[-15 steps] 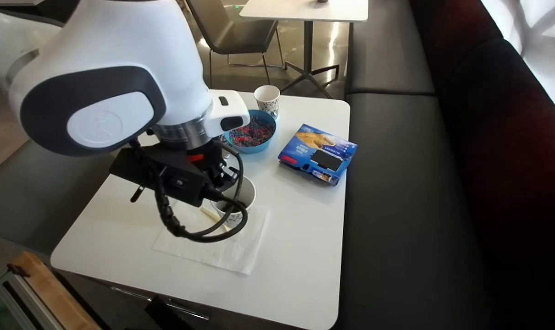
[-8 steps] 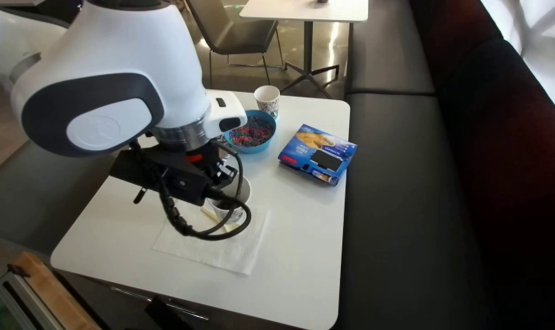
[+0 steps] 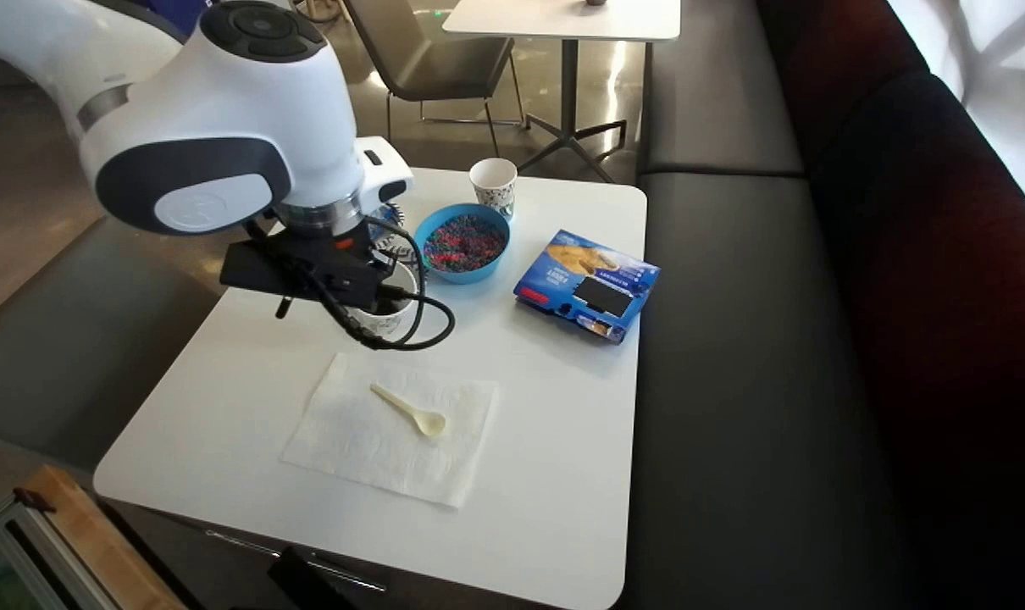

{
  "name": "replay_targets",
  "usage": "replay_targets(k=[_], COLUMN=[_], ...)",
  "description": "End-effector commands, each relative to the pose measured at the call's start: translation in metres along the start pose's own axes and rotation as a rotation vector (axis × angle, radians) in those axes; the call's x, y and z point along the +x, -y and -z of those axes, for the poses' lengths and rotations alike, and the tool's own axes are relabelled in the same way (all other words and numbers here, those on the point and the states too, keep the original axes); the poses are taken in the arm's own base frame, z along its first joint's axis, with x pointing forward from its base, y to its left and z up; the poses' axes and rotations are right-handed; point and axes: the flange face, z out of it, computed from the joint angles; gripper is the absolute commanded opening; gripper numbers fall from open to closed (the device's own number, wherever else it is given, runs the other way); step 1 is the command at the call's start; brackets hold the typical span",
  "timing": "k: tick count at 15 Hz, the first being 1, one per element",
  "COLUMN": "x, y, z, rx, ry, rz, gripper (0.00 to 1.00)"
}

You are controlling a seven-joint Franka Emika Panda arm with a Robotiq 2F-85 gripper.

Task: Empty the contents of the cup on the right into the empty bowl

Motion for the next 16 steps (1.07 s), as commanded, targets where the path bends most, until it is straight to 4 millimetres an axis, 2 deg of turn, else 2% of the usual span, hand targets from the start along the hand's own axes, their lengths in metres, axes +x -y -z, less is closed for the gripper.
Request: replay_targets(k=[1, 4, 7, 11, 16], x=[0.036, 0.057, 0.069, 0.072, 0.064], y=[0.005, 0.009, 0.006, -0.011, -0.039], z=[-0.014, -0.027, -0.043, -0.052, -0.053], rx=[0.102, 0.153, 0.227, 0.368, 0.553], ry=[-0.063, -0.116, -0.168, -0.236, -0.307], rz=[0.071, 0.131, 0.164, 0.174, 0.152], gripper=[0.01, 0.01, 0.01, 0.01, 0.01])
